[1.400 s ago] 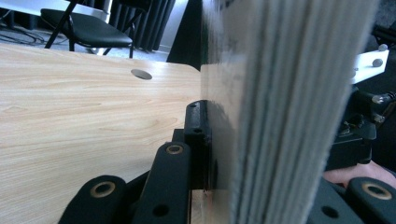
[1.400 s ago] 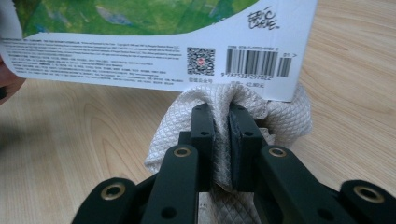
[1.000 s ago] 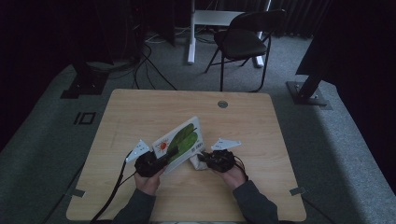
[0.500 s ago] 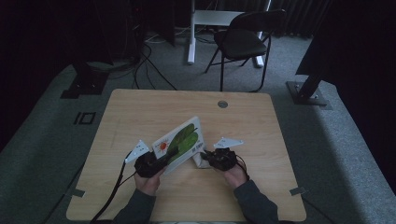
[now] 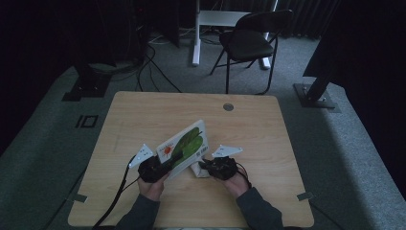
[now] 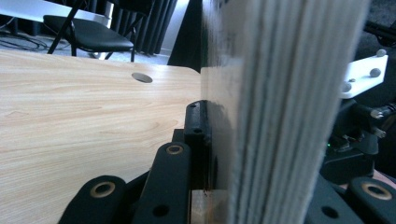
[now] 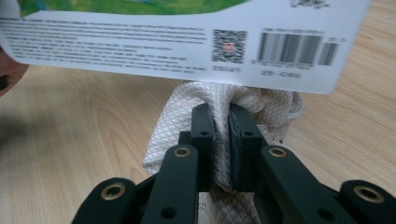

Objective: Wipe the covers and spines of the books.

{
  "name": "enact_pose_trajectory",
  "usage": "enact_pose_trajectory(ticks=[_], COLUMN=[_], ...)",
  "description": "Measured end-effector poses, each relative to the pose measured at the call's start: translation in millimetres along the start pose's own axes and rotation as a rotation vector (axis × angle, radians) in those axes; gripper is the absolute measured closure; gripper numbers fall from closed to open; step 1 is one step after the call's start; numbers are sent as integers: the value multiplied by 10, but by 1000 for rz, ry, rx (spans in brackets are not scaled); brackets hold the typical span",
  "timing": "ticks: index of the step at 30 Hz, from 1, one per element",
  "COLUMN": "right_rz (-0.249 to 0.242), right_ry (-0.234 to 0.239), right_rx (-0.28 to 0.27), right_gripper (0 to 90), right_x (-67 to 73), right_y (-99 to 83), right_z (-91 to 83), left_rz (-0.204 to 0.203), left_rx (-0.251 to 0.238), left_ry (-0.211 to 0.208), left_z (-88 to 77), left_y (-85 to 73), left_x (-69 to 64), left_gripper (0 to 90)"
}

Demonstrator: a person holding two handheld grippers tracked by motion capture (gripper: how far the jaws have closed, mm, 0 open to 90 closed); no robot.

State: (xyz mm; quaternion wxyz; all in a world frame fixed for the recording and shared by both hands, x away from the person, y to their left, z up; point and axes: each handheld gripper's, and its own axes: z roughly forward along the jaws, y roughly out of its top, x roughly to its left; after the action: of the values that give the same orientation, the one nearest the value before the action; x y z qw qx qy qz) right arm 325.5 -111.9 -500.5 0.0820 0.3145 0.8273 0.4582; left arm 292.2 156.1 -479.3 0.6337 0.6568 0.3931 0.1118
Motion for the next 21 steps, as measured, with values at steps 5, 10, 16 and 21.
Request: enact_pose_trajectory(ticks=[5,10,16,21], right_rz=[-14,-22,-43,-74], right_ry=[12,21,39,65], right_rx=[3,4,7,8], right_gripper=[828,829,828,828], right_x=[58,97,172,271], right_y=[8,17,23,31], right_z=[19,31,55,87], left_rz=[0,1,8,11], left_rx=[-1,-2,-1,-1], left_ry=[4,6,10,12], left_z=[-1,-3,2,2], left_y=[0,1,-5,-7], left_x=[-1,-2,-3,-6], left_gripper=[790,790,790,790])
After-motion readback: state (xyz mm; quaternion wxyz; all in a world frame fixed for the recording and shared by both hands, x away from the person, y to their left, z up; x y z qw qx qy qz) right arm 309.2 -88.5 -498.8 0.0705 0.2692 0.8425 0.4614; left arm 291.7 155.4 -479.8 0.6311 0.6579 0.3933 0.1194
